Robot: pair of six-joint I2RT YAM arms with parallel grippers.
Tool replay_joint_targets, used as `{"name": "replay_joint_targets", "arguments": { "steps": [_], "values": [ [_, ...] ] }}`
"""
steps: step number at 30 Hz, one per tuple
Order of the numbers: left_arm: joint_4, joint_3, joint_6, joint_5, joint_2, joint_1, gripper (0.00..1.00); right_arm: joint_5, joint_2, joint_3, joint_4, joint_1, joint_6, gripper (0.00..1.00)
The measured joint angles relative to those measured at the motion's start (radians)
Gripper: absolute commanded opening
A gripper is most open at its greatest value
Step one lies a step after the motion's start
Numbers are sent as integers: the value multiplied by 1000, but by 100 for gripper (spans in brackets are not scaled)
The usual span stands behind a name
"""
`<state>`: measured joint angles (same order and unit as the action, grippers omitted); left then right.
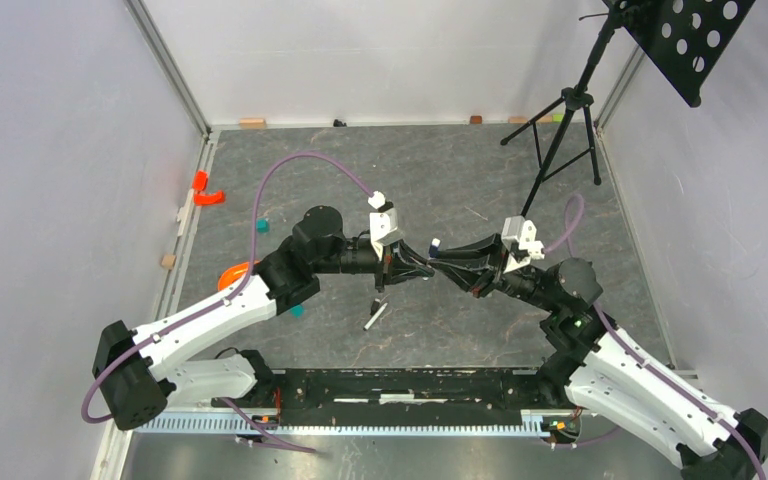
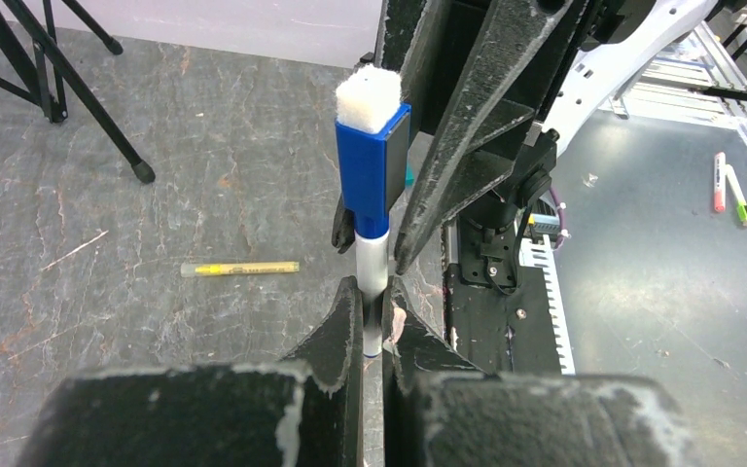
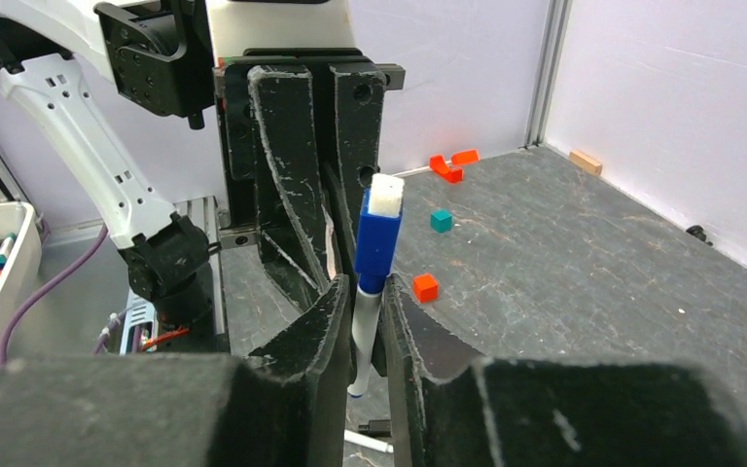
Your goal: Insert the pens into the pen caps
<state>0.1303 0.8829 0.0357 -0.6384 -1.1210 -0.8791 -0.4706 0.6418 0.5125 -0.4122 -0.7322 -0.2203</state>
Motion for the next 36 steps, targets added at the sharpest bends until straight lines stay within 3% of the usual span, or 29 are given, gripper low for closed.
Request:
{"name": "replay_joint_targets", "arguments": {
  "steps": [4, 7, 11, 15, 22, 24, 25, 27, 31, 32, 36],
  "values": [
    [0, 0, 0, 0, 0, 0, 2, -5, 21, 0, -30, 0, -21, 12],
    [5, 0, -1, 0, 0, 2, 2, -3, 28, -1, -45, 2, -37, 11],
    [6, 0, -2, 1, 0, 3, 2, -3, 34, -1, -50, 2, -46, 26],
    [6, -1, -2, 1, 0, 2, 2, -2, 41, -1, -50, 1, -45, 29],
    [6, -4, -3, 2, 0, 2, 2, 6, 42, -2, -43, 1, -45, 3],
    [6, -5, -4, 3, 0, 2, 3, 9, 41, -2, -41, 1, -45, 0],
    [6, -6, -5, 3, 0, 2, 10, 11, 40, -3, -39, 1, -45, 0],
    [6, -6, -5, 9, 0, 2, 46, 15, 38, -5, -37, 1, -44, 0],
    [6, -7, -18, 47, 0, 2, 93, 46, 16, -9, -17, 0, -29, 0],
    [6, -7, -20, 61, 0, 2, 99, 63, 11, -8, -8, 0, -24, 0],
    [-2, -8, -25, 107, 9, 2, 100, 166, 0, 10, 89, 0, 2, 0]
  ]
}}
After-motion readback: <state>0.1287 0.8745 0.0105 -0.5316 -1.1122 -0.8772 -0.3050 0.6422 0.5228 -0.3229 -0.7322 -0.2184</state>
